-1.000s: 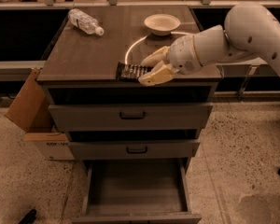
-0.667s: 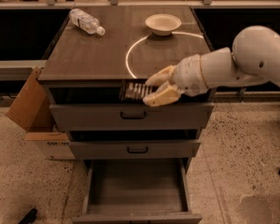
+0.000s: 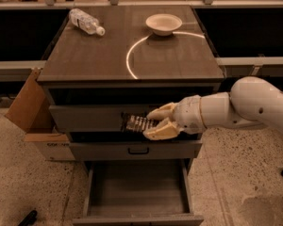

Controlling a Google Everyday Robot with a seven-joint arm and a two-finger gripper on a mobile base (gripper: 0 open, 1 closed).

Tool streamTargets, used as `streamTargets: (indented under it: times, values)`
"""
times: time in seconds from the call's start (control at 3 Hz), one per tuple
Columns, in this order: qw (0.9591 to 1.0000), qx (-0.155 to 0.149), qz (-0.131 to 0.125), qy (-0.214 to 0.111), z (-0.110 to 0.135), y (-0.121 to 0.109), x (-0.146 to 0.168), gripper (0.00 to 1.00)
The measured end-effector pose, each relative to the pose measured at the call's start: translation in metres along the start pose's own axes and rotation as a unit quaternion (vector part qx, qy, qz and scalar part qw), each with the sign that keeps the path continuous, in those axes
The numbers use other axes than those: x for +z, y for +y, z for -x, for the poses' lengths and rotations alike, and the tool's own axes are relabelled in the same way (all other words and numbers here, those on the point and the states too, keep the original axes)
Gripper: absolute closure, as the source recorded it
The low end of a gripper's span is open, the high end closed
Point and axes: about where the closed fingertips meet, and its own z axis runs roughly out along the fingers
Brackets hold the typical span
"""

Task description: Place rxbar chocolate into bottom drawer

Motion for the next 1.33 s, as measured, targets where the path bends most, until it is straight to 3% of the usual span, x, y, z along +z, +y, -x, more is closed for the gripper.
streamTargets:
  times: [0.33, 0.67, 1.33]
  values:
    - [1.0, 0.0, 0.0, 0.0, 0.0, 0.0, 0.0, 1.0]
    - [0.9996, 0.027, 0.009, -0.006, -0.04, 0.013, 0.013, 1.0]
    - [0.9935, 0.109, 0.03, -0.007, -0.16, 0.067, 0.06, 1.0]
